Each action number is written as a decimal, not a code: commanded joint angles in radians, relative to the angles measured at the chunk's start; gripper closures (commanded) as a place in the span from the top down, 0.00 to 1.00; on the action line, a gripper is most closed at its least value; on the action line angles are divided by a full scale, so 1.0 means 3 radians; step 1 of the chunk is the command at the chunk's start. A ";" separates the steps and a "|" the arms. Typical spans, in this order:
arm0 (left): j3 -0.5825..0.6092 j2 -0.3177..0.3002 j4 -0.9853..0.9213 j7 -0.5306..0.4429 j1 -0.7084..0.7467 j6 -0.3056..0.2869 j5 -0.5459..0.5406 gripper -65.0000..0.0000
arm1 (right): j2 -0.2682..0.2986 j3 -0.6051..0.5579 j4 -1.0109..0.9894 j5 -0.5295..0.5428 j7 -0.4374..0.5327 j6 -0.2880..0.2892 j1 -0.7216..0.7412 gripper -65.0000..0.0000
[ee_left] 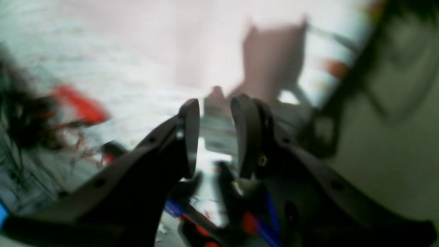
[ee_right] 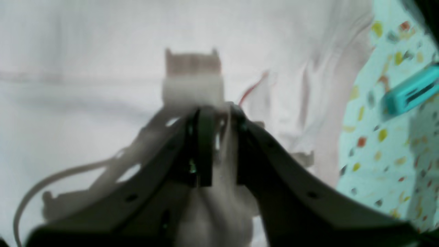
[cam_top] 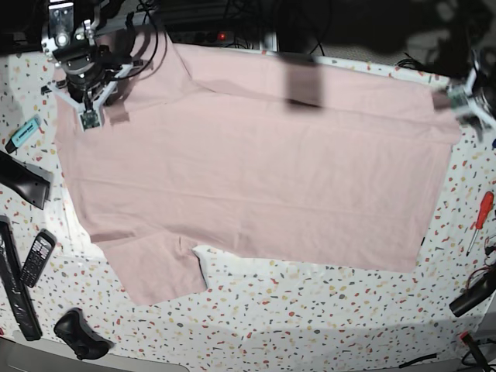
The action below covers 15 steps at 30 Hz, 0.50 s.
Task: Fold the T-shirt properly
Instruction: 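Grasp the shirt's side edges with both grippers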
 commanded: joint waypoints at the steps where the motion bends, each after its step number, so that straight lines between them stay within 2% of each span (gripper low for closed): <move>1: -0.0118 -0.0070 0.0011 -0.0020 -0.0092 0.0022 -0.0136 0.32 | 0.0031 0.0028 0.0069 0.0003 0.0067 -0.0003 0.0081 0.22; 4: -0.0373 0.0071 -0.0089 -0.0025 -0.0388 0.0019 -0.0547 0.36 | 0.0029 0.0028 0.0067 0.0009 0.0123 -0.0001 0.0294 0.31; 7: -0.0519 0.0329 -0.0337 -0.0128 -0.0791 0.0017 -0.0889 0.36 | 0.0029 0.0028 0.0066 0.0011 0.0173 -0.0001 0.0511 0.32; 11: -0.0518 0.0741 -0.0848 -0.0225 -0.1387 -0.0004 -0.1105 0.36 | 0.0029 0.0028 -0.0011 0.0113 0.0229 0.0001 0.0792 0.32; 13: -0.0518 0.0958 -0.1143 -0.0220 -0.1698 -0.0106 -0.1172 0.36 | 0.0031 0.0028 -0.0103 0.0224 0.0212 0.0001 0.0941 0.32; 15: -0.0518 0.1175 -0.1452 -0.0195 -0.2004 -0.0163 -0.1232 0.36 | 0.0031 0.0027 -0.0215 0.0320 0.0029 0.0003 0.1120 0.32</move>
